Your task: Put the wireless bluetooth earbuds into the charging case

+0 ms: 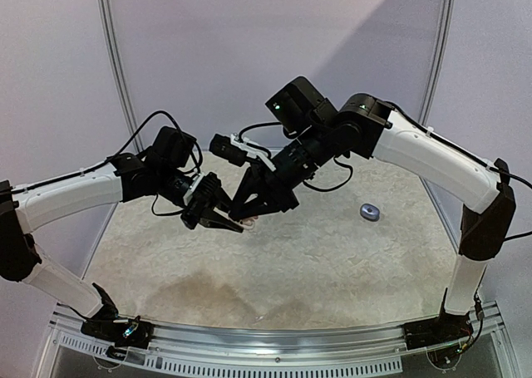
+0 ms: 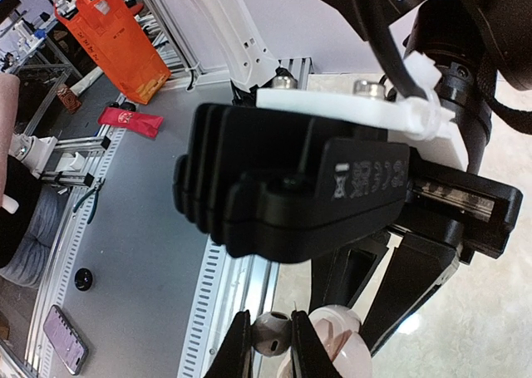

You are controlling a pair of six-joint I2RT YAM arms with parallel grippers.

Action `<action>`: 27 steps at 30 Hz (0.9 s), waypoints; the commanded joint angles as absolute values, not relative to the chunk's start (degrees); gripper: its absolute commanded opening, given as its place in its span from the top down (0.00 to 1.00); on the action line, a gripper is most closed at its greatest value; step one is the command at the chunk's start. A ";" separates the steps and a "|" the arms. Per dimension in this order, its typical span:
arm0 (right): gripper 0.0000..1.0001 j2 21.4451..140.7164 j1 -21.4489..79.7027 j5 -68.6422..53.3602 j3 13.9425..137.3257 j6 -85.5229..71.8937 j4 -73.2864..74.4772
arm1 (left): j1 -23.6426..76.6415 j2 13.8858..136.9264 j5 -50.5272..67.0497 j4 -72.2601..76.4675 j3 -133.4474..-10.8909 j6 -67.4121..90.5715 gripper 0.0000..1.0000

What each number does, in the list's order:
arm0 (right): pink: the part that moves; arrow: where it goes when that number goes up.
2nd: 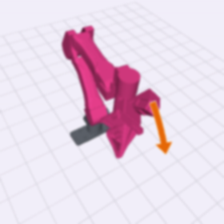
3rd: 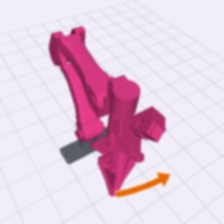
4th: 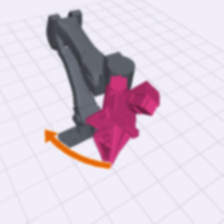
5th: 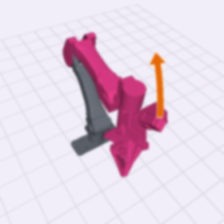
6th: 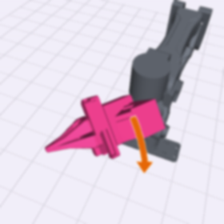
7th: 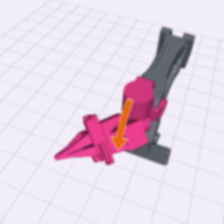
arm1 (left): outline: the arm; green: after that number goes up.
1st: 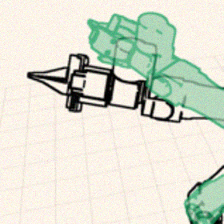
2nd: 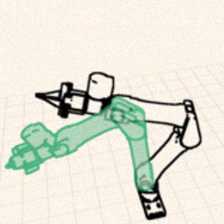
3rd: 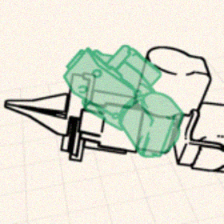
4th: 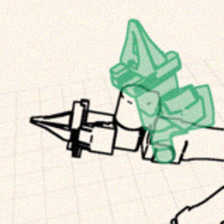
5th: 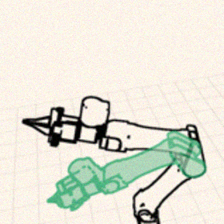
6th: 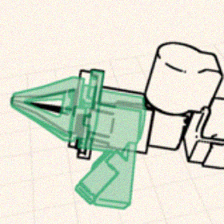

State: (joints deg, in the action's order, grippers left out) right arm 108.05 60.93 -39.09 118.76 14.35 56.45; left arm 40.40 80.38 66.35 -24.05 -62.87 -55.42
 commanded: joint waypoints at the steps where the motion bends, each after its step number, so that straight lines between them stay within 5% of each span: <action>1: 1.00 106.85 60.99 -34.97 118.61 15.58 59.72 | 41.31 79.28 69.01 -21.34 -62.58 -54.23 1.00; 27: 1.00 100.17 61.94 -35.54 113.95 2.70 47.63 | 41.39 78.07 58.39 -8.48 -59.54 -39.37 1.00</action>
State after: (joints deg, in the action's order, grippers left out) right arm 103.61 61.12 -38.28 118.02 9.10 54.65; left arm 40.42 80.03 64.14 -16.58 -61.21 -48.25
